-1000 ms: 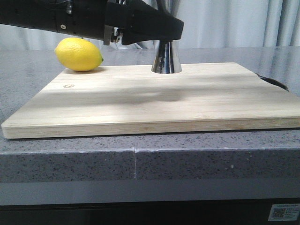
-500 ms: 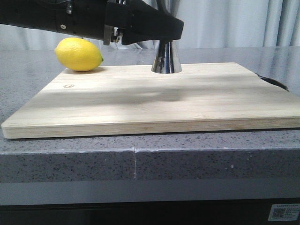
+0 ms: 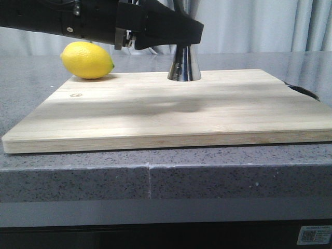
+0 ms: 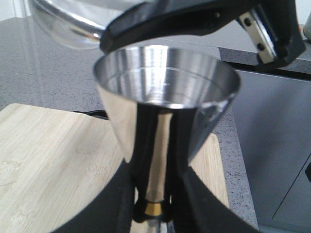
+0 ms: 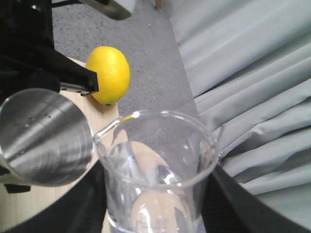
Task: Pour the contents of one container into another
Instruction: 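Tilt the beaker with the right gripper over the jigger mouth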
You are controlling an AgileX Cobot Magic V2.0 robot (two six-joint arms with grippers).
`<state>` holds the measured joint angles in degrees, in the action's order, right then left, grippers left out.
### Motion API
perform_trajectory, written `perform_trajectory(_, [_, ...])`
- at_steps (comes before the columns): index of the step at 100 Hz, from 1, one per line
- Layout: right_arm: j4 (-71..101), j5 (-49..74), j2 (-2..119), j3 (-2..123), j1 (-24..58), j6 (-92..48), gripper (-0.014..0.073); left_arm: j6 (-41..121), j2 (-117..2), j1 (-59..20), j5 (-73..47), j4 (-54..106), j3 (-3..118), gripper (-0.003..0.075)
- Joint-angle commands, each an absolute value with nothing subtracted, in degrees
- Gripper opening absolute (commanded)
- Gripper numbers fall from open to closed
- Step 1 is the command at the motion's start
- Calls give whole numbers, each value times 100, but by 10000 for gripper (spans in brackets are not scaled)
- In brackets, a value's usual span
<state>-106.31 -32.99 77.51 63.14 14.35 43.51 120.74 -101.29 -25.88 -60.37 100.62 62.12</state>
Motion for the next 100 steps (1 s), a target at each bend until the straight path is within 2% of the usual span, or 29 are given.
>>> perform_trajectory(1, [-10593, -3150, 7599, 6525, 1440, 4358, 195, 12017, -9869, -2637, -6421, 10472, 6383, -19])
perform_trajectory(100, [-10648, -3110, 7526, 6529, 1440, 4237, 195, 12005, -9869, -2637, -6417, 10472, 6383, -19])
